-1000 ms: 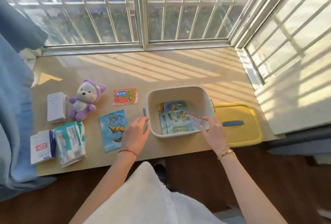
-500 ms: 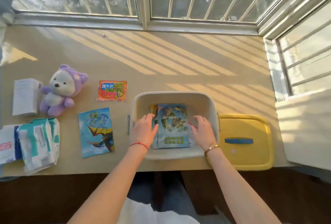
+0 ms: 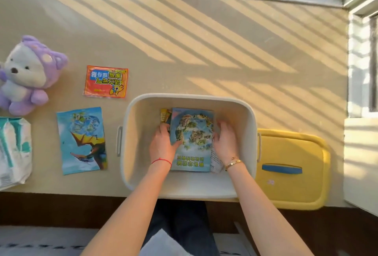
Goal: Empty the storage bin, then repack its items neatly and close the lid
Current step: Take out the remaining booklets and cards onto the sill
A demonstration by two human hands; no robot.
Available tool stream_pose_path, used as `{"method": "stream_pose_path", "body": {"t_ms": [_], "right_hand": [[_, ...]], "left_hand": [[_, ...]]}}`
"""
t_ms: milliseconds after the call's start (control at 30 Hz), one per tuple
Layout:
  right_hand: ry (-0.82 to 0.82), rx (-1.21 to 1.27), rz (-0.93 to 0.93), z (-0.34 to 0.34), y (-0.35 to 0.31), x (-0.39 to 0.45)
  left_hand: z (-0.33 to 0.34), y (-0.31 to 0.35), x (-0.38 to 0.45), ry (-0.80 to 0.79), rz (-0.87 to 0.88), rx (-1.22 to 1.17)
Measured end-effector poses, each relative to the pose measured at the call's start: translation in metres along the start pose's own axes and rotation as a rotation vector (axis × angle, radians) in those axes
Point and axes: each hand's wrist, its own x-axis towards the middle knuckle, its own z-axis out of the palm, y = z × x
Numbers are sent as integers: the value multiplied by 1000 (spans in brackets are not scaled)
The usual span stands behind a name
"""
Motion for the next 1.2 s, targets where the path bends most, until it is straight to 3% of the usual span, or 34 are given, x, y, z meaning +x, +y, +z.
{"method": "stream_pose_path", "body": {"t_ms": [167,400,800,933,1067,1200], "right_hand": [[8,33,-19,4,4,1],[-64,16,-67,16,-5,-4],[-62,-171,5,20,0,2],[-44,168,20,-7,-9,-16],[95,396,-133,-52,-30,-58],[101,752,-224,-95,-65,-100]], "left_hand": [[-3,-5,3,2,-63,-151],[-35,-9,-35,244,72,-122],[-58,-22,-62,236,81,-275],[-79,-21,-71,250,145,-343],[-111,-18,-90,327,195,-383],[-145,-19,-117,384,165,-500]]}}
